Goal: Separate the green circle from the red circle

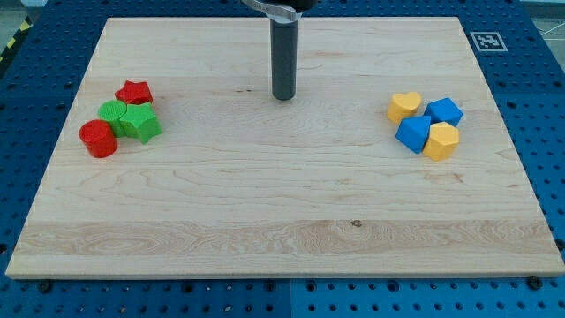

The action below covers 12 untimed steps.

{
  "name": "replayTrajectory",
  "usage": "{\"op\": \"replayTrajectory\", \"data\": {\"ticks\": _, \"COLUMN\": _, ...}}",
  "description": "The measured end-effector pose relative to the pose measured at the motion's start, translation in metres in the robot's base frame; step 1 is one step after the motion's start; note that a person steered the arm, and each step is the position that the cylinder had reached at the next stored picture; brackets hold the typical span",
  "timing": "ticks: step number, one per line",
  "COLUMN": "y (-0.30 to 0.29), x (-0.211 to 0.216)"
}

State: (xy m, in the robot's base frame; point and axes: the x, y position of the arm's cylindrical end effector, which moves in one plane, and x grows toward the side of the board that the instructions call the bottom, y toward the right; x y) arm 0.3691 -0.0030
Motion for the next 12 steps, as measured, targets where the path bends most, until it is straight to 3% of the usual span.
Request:
{"op": "replayTrajectory", "data": {"ticks": 4, "y": 0.0, "x": 0.0}}
{"op": "replayTrajectory", "data": {"ticks": 5, "y": -0.029, "x": 0.0}}
{"op": "replayTrajectory", "data": {"ticks": 7, "y": -0.141, "x": -0.008}}
{"op": "replayTrajectory", "data": {"ticks": 8, "y": -0.194, "x": -0.072}}
{"op": "replayTrajectory", "data": {"ticks": 10, "y": -0.3, "x": -0.071}}
{"op": "replayTrajectory", "data": {"ticks": 12, "y": -0.302, "x": -0.063}}
